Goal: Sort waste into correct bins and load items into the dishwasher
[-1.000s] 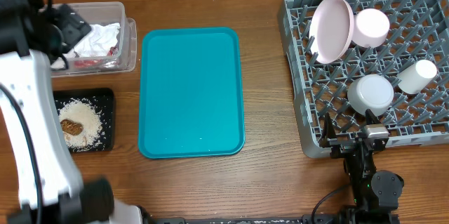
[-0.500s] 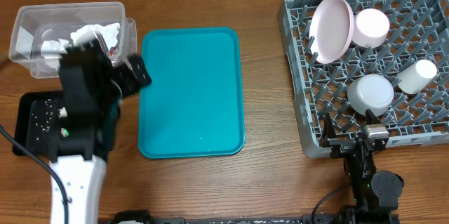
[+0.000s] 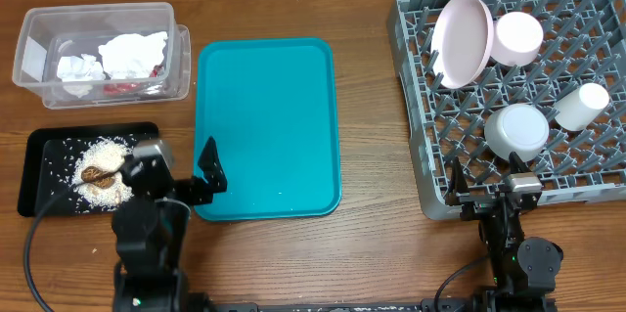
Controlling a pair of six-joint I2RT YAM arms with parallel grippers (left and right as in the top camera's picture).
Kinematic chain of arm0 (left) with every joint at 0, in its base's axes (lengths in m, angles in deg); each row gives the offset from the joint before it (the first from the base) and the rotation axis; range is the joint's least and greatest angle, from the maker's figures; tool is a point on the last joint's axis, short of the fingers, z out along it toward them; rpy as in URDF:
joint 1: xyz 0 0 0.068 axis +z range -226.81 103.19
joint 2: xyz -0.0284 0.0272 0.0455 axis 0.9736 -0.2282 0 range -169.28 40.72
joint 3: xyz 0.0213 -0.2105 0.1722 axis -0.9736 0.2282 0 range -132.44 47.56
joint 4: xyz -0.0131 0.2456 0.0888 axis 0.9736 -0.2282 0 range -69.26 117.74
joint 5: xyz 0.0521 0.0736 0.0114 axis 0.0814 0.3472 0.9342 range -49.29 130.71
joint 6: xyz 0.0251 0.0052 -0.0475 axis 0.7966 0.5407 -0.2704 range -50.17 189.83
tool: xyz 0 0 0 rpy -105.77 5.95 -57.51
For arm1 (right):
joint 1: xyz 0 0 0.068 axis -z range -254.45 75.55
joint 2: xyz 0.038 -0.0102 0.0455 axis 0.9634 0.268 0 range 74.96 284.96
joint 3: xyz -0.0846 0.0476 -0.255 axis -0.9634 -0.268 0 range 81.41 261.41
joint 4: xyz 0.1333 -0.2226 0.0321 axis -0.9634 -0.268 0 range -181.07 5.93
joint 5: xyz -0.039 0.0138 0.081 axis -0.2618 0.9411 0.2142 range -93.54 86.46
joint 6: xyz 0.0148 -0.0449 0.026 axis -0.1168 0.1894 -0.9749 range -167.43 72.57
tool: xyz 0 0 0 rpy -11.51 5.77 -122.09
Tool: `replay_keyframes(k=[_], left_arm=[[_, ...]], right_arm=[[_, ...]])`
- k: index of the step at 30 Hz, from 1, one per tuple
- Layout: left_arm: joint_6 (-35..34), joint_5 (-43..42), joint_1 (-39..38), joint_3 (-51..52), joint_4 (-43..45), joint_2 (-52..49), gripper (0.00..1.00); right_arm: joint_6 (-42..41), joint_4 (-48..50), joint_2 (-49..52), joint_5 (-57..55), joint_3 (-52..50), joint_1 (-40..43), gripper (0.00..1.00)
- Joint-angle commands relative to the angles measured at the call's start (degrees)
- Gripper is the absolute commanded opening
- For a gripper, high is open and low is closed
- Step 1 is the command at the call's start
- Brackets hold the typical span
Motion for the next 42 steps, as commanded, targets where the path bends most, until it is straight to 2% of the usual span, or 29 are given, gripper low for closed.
replay_keyframes(k=[1, 5, 11, 19, 28, 42], left_arm=[[2.03, -0.31, 0.09, 5.25, 4.63, 3.56, 1.00], [1.97, -0.35, 0.09, 11.13, 10.25, 8.00, 1.00], [1.97, 0.72, 0.09, 18.12, 13.49, 16.55, 1.00], [3.23, 2.84, 0.09, 19.39, 6.03, 25.31, 1.00], [7.87, 2.84, 0.11, 19.39, 3.74, 25.16, 1.00], [7.98, 2.82, 0.09, 19.39, 3.78, 25.14, 1.00]], right_arm=[[-0.17, 0.26, -0.68, 0.02, -0.57, -0.26, 1.00], [-0.17, 0.28, -0.68, 0.02, -0.57, -0.26, 1.00], [-0.17, 0.28, -0.68, 0.02, -0.57, -0.26, 1.00], [-0.17, 0.28, -0.68, 0.02, -0.57, -0.26, 1.00], [-0.17, 0.28, -0.68, 0.02, -0.57, -0.26, 1.00], [-0.17, 0.28, -0.68, 0.02, -0.57, -0.26, 1.00]])
